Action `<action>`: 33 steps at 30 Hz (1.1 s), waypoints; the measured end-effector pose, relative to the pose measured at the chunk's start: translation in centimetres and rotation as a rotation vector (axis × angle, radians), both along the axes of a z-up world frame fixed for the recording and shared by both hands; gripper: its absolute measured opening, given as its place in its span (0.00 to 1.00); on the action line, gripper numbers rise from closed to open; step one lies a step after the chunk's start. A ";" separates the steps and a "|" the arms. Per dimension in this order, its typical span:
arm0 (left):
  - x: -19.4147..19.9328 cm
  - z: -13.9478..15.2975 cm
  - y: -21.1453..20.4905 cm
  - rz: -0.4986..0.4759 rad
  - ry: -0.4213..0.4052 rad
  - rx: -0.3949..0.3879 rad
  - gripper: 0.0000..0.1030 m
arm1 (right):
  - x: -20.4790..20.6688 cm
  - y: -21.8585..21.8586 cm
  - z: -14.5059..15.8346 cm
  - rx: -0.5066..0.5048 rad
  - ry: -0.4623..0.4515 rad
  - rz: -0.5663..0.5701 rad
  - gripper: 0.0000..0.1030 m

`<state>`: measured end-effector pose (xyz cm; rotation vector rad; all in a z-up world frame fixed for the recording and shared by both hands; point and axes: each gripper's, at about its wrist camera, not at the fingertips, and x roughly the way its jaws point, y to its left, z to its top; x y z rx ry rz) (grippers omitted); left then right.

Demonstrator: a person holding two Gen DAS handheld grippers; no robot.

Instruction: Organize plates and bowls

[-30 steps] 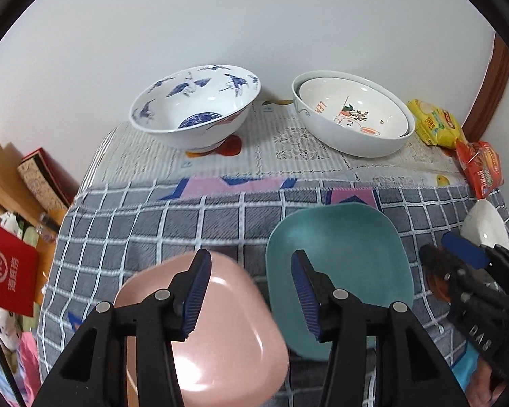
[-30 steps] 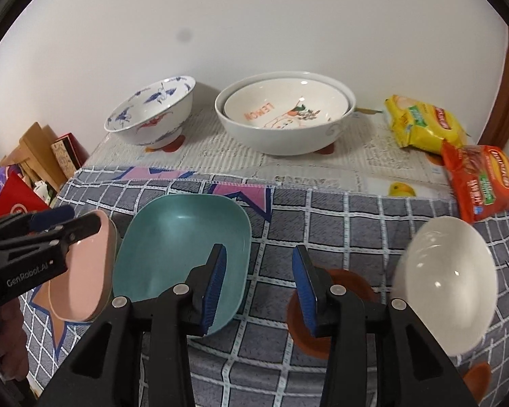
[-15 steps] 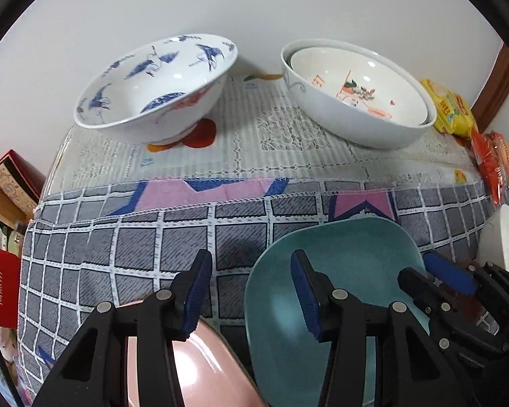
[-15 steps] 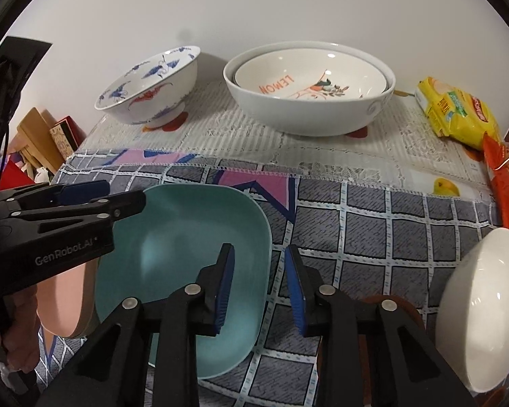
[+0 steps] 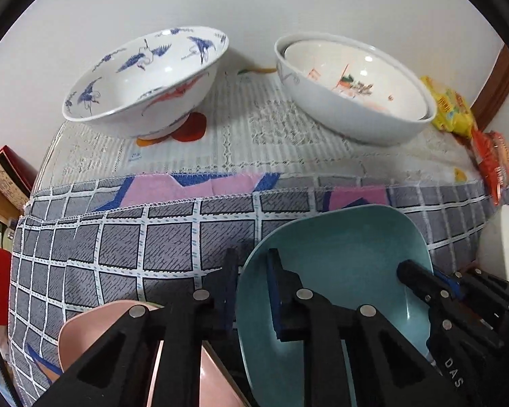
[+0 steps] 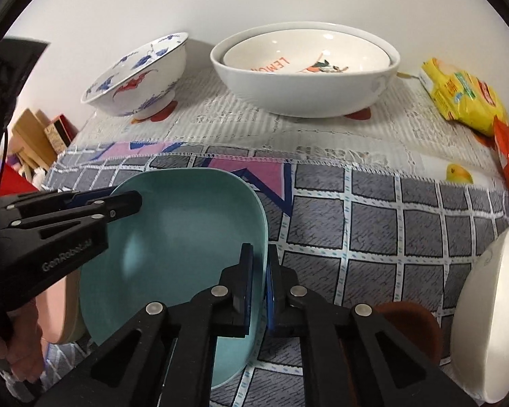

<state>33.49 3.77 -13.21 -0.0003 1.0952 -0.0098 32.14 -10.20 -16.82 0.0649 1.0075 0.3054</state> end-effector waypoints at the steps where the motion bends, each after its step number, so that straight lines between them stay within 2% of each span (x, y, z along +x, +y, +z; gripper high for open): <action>1: -0.2 0.4 0.0 -0.002 -0.003 -0.002 0.15 | -0.2 -0.3 0.5 0.010 -0.007 -0.010 0.06; 12: -4.3 5.9 -0.1 0.007 -0.093 -0.030 0.14 | -3.6 -1.3 5.5 0.051 -0.081 -0.046 0.05; 18: -6.6 7.9 0.7 0.026 -0.128 -0.032 0.14 | -6.1 -0.7 7.9 0.064 -0.117 -0.043 0.05; 24: -9.4 9.1 2.9 0.062 -0.151 -0.033 0.14 | -8.4 1.3 9.6 0.066 -0.144 -0.020 0.05; 33: -11.8 9.0 8.3 0.148 -0.167 -0.040 0.14 | -10.0 6.2 10.2 0.069 -0.163 0.054 0.04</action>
